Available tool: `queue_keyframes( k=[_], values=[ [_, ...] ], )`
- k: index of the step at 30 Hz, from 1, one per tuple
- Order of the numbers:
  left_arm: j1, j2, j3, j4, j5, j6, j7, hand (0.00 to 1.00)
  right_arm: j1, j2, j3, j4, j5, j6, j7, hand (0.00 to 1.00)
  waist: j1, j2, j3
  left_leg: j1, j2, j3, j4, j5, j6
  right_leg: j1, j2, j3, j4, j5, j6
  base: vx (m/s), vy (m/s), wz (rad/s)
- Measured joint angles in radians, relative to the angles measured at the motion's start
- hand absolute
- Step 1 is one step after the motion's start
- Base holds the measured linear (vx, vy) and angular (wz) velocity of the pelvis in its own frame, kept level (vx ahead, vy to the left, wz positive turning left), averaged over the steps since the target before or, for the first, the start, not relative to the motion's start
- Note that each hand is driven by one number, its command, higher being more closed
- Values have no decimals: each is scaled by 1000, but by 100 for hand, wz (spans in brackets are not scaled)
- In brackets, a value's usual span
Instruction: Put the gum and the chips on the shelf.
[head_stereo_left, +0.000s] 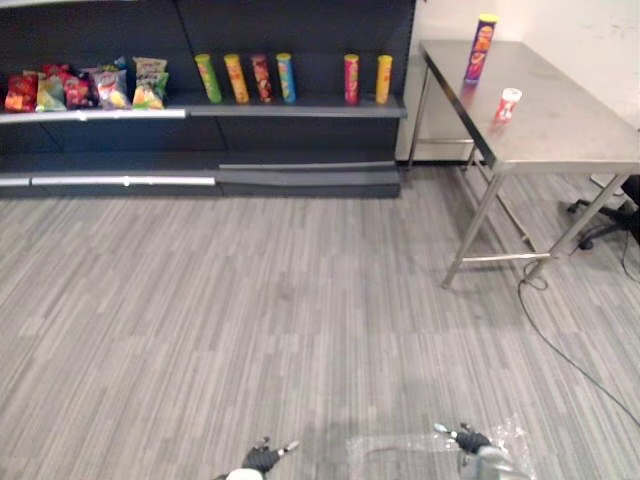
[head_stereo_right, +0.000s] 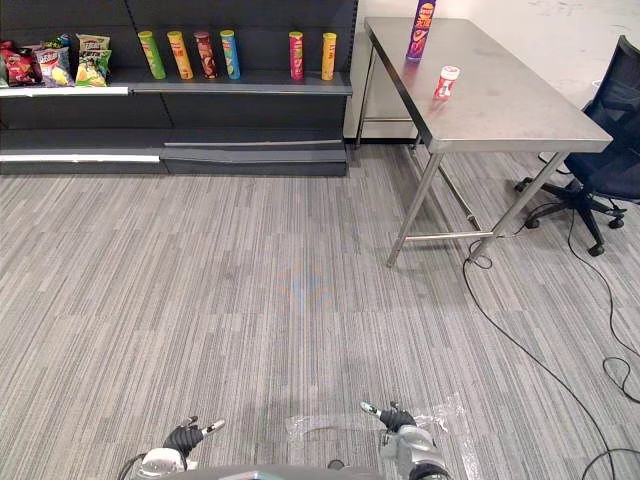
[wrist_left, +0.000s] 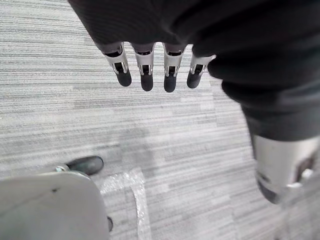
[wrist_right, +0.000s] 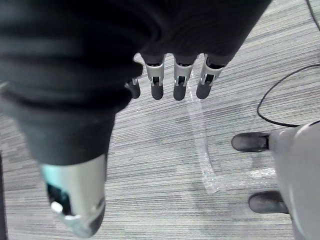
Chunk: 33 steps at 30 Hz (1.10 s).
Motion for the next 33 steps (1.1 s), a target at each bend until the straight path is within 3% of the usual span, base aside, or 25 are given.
queue_keyframes(
  k=[33],
  values=[
    [30, 2, -1, 33, 1, -1, 12, 0, 54, 26, -7, 8, -9, 0, 1, 0, -3, -5, -6, 25, -14, -4, -54, 39, 18, 12, -13, -45, -15, 0, 0, -13, -4, 1]
  ],
)
